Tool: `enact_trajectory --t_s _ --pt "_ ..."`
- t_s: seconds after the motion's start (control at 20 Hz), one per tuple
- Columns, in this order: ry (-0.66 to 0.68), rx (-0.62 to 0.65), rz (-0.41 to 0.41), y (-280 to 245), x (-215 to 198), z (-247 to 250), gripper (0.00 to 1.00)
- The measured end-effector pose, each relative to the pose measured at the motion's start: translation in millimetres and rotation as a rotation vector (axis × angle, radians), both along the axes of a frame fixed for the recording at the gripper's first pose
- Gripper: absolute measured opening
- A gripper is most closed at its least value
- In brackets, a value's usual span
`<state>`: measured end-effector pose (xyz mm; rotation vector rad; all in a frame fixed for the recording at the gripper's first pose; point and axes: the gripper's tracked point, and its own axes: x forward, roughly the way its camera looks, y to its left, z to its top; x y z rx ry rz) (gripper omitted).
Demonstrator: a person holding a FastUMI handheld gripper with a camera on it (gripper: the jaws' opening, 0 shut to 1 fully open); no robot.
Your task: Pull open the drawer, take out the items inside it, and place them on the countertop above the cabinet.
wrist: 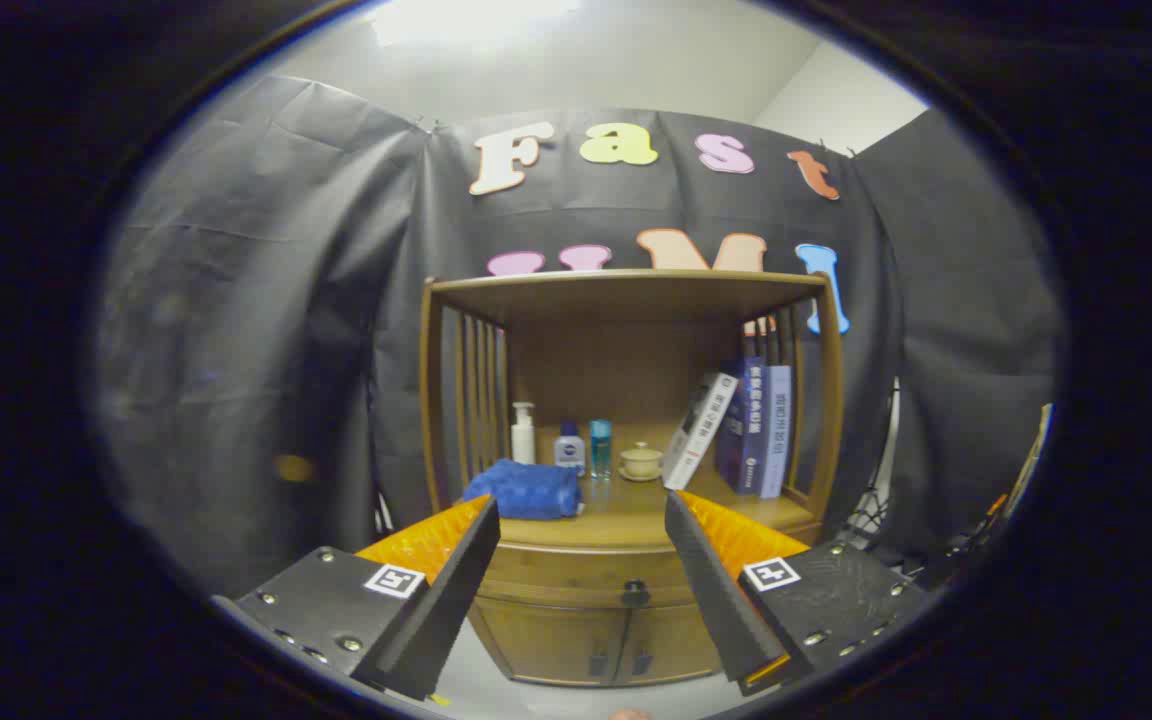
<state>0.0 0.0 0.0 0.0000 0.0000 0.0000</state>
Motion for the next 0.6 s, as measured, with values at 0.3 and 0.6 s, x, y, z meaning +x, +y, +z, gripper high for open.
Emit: enact_trajectory --t_s 0.3,0.6 --pt "-0.038 -0.031 -0.077 -30 -7 11 1.0" --pt "-0.008 -0.061 -0.082 -41 3 3 1.0"
